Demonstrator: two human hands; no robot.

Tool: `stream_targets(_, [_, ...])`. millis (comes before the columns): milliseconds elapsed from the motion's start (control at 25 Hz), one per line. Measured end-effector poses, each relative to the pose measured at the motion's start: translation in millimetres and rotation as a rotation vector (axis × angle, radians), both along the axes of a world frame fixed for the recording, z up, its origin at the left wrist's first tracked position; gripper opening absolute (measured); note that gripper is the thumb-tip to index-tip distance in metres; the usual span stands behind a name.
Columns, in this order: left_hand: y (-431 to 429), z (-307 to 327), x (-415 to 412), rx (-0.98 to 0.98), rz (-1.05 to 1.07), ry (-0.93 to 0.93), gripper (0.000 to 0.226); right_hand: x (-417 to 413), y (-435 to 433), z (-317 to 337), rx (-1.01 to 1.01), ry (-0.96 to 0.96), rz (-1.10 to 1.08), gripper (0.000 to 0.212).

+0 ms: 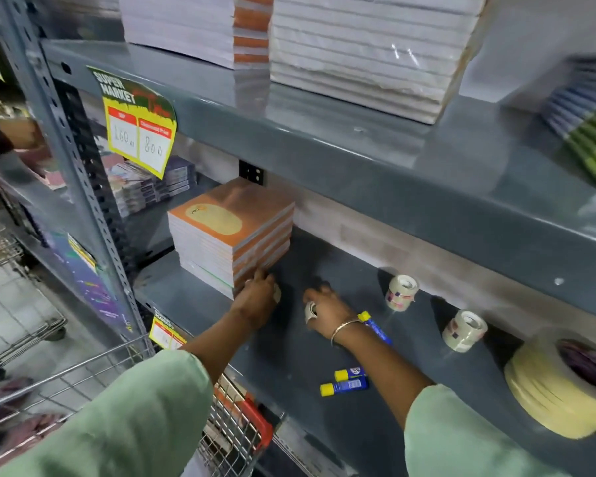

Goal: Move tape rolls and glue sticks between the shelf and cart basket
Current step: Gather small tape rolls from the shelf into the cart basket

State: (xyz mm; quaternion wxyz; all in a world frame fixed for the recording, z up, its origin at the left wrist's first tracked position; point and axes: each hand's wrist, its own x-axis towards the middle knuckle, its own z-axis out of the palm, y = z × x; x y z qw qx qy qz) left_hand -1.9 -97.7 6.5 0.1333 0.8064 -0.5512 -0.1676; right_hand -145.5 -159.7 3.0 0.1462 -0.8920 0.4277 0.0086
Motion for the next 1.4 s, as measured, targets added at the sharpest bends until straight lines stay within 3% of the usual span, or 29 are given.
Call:
stream_targets(240, [-5.8, 1.4, -0.8, -0.014, -0.030, 0.011, 0.050, -3.0, 3.5, 3.0, 0.031, 0.072, 0.056, 0.045])
stream_targets(360, [-7.8, -0.7, 0.2, -0.024, -0.037, -0.018, 0.043, -4.1, 2.6, 5.2, 0.034, 0.067, 0.031, 0.035])
stream_targets(560, [-8.6, -4.0, -0.8, 0.001, -0.015, 0.000, 0.038, -7.9, 4.8, 3.9, 0.046, 0.110, 0.054, 0.044])
stream_targets(880, [-5.5, -21.4, 8.7, -0.072, -0.158, -0.228, 0.033, -10.3, 5.7, 4.9, 0.052, 0.129, 0.075, 0.048])
stream_targets(1000, [14.0, -6.8, 8.1, -0.074, -0.083, -0.065, 0.035, -1.5, 14.5, 13.8, 0.046, 0.084, 0.084, 0.042])
stream_targets(1120, [53.2, 5.4, 19.1, -0.146, 0.017, 0.021, 0.051, 23.3, 36.2, 28.2, 0.003, -0.010, 0.155, 0.040])
stream_targets(1400, [196.3, -25.6, 70.4, -0.306, 0.338, 0.100, 0.054, 114.6, 141.7, 21.4, 0.102, -0.267, 0.463, 0.037])
